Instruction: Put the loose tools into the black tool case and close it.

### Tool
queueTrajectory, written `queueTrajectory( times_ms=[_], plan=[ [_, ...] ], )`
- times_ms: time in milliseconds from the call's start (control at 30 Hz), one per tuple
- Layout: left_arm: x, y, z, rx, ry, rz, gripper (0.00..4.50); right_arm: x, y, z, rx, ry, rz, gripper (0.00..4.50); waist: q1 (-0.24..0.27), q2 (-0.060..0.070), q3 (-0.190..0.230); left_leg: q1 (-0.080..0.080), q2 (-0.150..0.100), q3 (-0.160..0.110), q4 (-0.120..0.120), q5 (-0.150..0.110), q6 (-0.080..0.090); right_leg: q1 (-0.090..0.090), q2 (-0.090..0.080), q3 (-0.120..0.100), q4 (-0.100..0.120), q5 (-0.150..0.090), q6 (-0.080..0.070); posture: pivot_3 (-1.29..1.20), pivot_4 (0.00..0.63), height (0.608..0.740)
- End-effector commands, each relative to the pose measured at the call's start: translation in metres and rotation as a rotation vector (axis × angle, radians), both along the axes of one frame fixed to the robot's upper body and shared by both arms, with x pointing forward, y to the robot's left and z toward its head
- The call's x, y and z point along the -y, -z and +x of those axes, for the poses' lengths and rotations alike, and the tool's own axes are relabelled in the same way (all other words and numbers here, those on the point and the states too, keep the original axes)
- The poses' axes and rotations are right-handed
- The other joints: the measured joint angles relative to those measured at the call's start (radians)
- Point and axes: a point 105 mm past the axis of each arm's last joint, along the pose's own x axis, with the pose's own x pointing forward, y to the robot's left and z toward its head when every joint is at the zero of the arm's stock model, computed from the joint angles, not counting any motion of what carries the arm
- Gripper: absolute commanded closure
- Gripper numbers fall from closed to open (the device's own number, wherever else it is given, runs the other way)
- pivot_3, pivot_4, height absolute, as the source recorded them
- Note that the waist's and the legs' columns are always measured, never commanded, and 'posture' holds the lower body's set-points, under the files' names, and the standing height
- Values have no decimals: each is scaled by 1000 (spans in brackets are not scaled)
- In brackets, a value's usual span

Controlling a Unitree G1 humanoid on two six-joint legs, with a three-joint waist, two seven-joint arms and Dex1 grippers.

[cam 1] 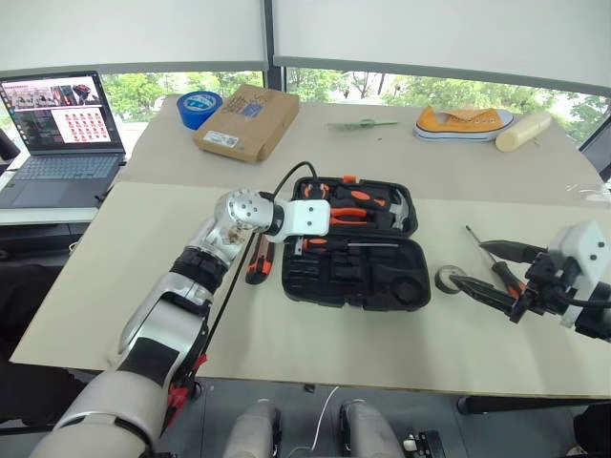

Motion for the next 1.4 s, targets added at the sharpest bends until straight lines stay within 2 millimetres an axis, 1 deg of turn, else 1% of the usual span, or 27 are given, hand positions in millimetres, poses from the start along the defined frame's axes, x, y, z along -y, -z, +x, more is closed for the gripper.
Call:
queueTrajectory(
  times_ms=[33,67,233,267,300,400,533,633,767,800,867,933,1000,1033,1100,1133,1167,1233,1267,1300,1333,1400],
  plan=[
    [8,-13,-1,27,28,-18,1926,-5,-11,2,54,-21,-13,0,-1,0,0,0,0,0,0,0,0,0,0,0,0,0,0,0,150,735],
    [8,-11,-1,19,25,-15,2105,-5,-11,2,54,-22,-13,0,-1,0,0,0,0,0,0,0,0,0,0,0,0,0,0,0,150,735],
    [13,0,0,4,21,-1,4012,-5,-11,3,55,-20,-15,0,-1,0,0,0,0,0,0,0,0,0,0,0,0,0,0,0,150,735],
    [15,2,0,0,19,5,4315,-5,-11,4,55,-20,-14,0,-1,0,0,0,-1,0,0,0,0,0,0,0,0,0,0,0,150,735],
    [16,5,1,-2,15,14,4438,-5,-11,4,55,-20,-13,0,0,0,0,0,-1,0,0,0,0,0,0,0,0,0,0,0,150,735],
    [15,20,2,22,19,93,4438,-6,-10,4,56,-19,-11,0,2,0,0,0,-1,0,0,0,0,0,0,0,0,0,0,0,150,735],
    [12,40,8,162,27,234,4438,-6,-8,4,53,-15,-11,0,8,0,0,3,-1,0,0,0,0,3,0,0,0,0,0,0,150,735],
    [12,49,13,197,3,267,4438,-8,-7,4,52,-14,-7,0,14,0,0,5,-1,0,0,0,0,5,-1,0,-2,0,0,0,150,735],
    [12,44,15,168,-21,222,4438,-9,-6,1,54,-10,0,0,15,0,-1,7,-1,0,2,0,0,7,-2,1,-2,0,1,0,150,735],
    [12,39,14,134,-25,186,4438,-8,-6,1,53,-6,0,0,14,0,-1,7,-1,0,2,0,0,7,-2,1,-1,0,1,0,150,735],
    [7,20,12,-16,-67,37,4438,-2,-6,-2,53,23,-1,0,10,0,-1,7,-1,0,2,0,0,6,-1,1,0,0,1,0,150,735],
    [0,-2,5,-183,-70,-122,3926,5,-5,-6,49,58,-3,0,1,0,-1,5,0,1,2,0,0,3,0,2,1,0,1,0,150,735],
    [-12,-19,-4,-292,-65,-209,3501,14,-4,-9,43,95,0,0,-9,1,-1,3,1,1,2,0,0,0,1,2,5,0,0,0,150,735],
    [-19,-29,-11,-344,-48,-245,3068,20,-2,-11,33,118,4,0,-14,1,-1,2,1,1,1,0,0,-1,2,2,5,0,0,0,150,735],
    [-35,-46,-30,-446,-4,-309,2338,35,2,-15,13,172,7,0,-18,1,-1,1,2,0,0,0,0,-1,2,2,4,0,0,0,150,735],
    [-43,-53,-39,-490,13,-330,1841,42,4,-17,5,203,9,0,-18,1,-1,1,2,0,0,0,0,-1,1,2,4,0,0,0,150,735],
    [-54,-59,-48,-513,22,-336,1679,51,4,-18,1,239,22,0,-19,1,-1,2,2,0,0,0,0,-1,1,2,3,0,0,0,150,735],
    [-76,-63,-62,-519,3,-322,889,63,2,-16,-4,300,65,0,-22,2,-1,3,2,1,0,0,0,0,1,2,3,0,0,0,150,735],
    [-84,-62,-67,-521,-16,-312,647,68,2,-15,-7,318,83,0,-25,2,-2,4,2,1,0,0,0,1,1,3,3,0,0,0,150,735],
    [-89,-62,-71,-524,-31,-306,282,70,1,-15,-9,328,92,0,-26,3,-2,5,2,1,-1,0,0,2,1,3,3,0,0,0,150,735],
    [-94,-63,-78,-545,-39,-309,9,73,3,-13,-15,338,93,0,-26,3,-2,5,2,1,-1,0,0,2,1,3,2,0,0,0,150,735],
    [-102,-65,-92,-592,-45,-326,9,80,7,-8,-36,350,75,0,-22,3,-2,5,2,1,-1,0,0,2,0,3,1,0,0,0,150,735]
  ],
)
